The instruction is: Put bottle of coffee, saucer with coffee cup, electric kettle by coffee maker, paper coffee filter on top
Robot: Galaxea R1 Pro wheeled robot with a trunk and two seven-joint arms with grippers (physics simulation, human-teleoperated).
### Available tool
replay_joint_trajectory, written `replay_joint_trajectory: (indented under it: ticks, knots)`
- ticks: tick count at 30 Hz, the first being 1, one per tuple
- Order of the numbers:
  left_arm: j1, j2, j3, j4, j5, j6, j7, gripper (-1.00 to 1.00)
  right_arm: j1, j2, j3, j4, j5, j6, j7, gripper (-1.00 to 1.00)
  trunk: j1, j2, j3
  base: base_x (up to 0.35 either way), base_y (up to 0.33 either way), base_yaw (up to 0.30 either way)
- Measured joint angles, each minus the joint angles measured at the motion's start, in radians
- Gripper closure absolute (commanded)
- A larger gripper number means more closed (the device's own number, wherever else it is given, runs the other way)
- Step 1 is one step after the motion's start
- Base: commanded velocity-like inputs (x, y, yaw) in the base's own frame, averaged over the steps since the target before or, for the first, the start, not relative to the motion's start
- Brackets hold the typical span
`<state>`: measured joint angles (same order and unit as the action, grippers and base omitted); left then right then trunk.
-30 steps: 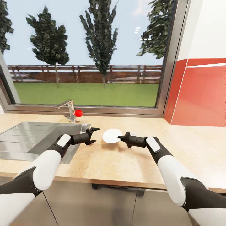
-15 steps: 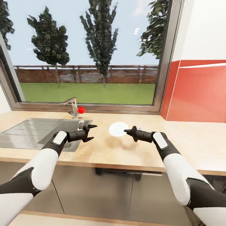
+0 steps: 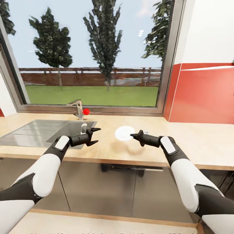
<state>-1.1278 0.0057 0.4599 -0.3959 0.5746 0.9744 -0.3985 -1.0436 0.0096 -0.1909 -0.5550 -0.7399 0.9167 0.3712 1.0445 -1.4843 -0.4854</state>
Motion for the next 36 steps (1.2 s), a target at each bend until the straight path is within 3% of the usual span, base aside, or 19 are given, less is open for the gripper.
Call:
replay_joint_trajectory:
  ticks: [6, 9, 13, 14, 15, 17, 18, 20, 22, 23, 30, 32, 34, 36]
  knots:
    - [0.000, -0.008, -0.004, 0.006, -0.004, 0.010, -0.004, -1.00, 0.000, -0.012, -0.001, -0.001, -0.001, 0.001, -0.001, 1.00, 0.000, 0.000, 0.000, -0.208, 0.000, 0.000]
    - [0.000, -0.016, -0.033, 0.042, -0.001, 0.019, -0.046, -1.00, 0.000, -0.019, -0.002, -0.001, -0.001, 0.001, -0.002, 1.00, 0.000, 0.000, 0.000, -0.049, 0.000, 0.000]
    - [0.000, -0.021, -0.158, 0.094, -0.002, 0.022, -0.242, -1.00, 0.000, -0.029, -0.002, -0.001, -0.001, 0.000, -0.002, 1.00, 0.000, 0.000, 0.000, -0.019, 0.000, 0.000]
    - [0.000, -0.021, -0.247, 0.106, -0.003, 0.020, -0.340, -1.00, 0.000, -0.031, -0.002, -0.001, -0.001, 0.000, -0.002, 1.00, 0.000, 0.000, 0.000, -0.007, 0.000, 0.000]
    - [0.001, -0.020, -0.381, 0.113, -0.001, 0.016, -0.480, -1.00, 0.000, -0.036, -0.002, -0.001, -0.001, 0.000, -0.002, 1.00, 0.000, 0.000, 0.000, -0.005, 0.000, 0.000]
    - [0.002, -0.018, -0.502, 0.118, -0.014, 0.013, -0.628, -1.00, 0.000, -0.041, -0.002, -0.001, -0.001, 0.000, -0.003, 1.00, 0.000, 0.000, 0.000, -0.004, 0.000, 0.000]
    - [0.004, -0.017, -0.596, 0.121, -0.013, 0.005, -0.734, -1.00, 0.000, -0.044, -0.002, -0.001, -0.001, 0.000, -0.003, 1.00, 0.000, 0.000, 0.000, -0.002, 0.000, 0.000]
    - [0.016, -0.015, -0.694, 0.124, -0.014, -0.017, -0.844, -1.00, 0.000, -0.047, -0.002, -0.001, -0.001, 0.000, -0.003, 1.00, 0.000, 0.000, 0.000, -0.001, 0.000, 0.000]
    - [0.031, -0.013, -0.735, 0.125, -0.014, -0.029, -0.890, -1.00, 0.000, -0.048, -0.002, -0.001, -0.001, 0.000, -0.004, 1.00, 0.000, 0.000, 0.000, 0.000, 0.000, 0.000]
    - [0.053, -0.009, -0.773, 0.126, -0.013, -0.041, -0.928, -1.00, 0.000, -0.049, -0.002, -0.001, -0.001, 0.000, -0.004, 1.00, 0.000, 0.000, 0.000, 0.000, 0.000, 0.000]
    - [0.145, 0.024, -0.826, 0.123, -0.016, -0.078, -0.967, -1.00, 0.000, -0.050, -0.002, -0.001, -0.001, 0.000, -0.004, 1.00, 0.000, 0.000, 0.000, 0.000, 0.000, 0.000]
    - [0.168, 0.040, -0.861, 0.124, -0.016, -0.093, -0.974, -1.00, 0.000, -0.050, -0.002, -0.001, -0.001, 0.000, -0.004, 1.00, 0.000, 0.000, 0.000, 0.000, 0.000, 0.000]
    - [0.205, 0.078, -0.899, 0.127, -0.017, -0.107, -1.002, -1.00, 0.000, -0.050, -0.002, -0.001, -0.001, 0.000, -0.004, 1.00, 0.000, 0.000, 0.000, 0.000, 0.000, 0.000]
    - [0.237, 0.115, -0.912, 0.128, -0.017, -0.123, -1.027, -1.00, 0.000, -0.050, -0.002, -0.001, -0.001, 0.000, -0.004, 1.00, 0.000, 0.000, 0.000, 0.000, 0.000, 0.000]
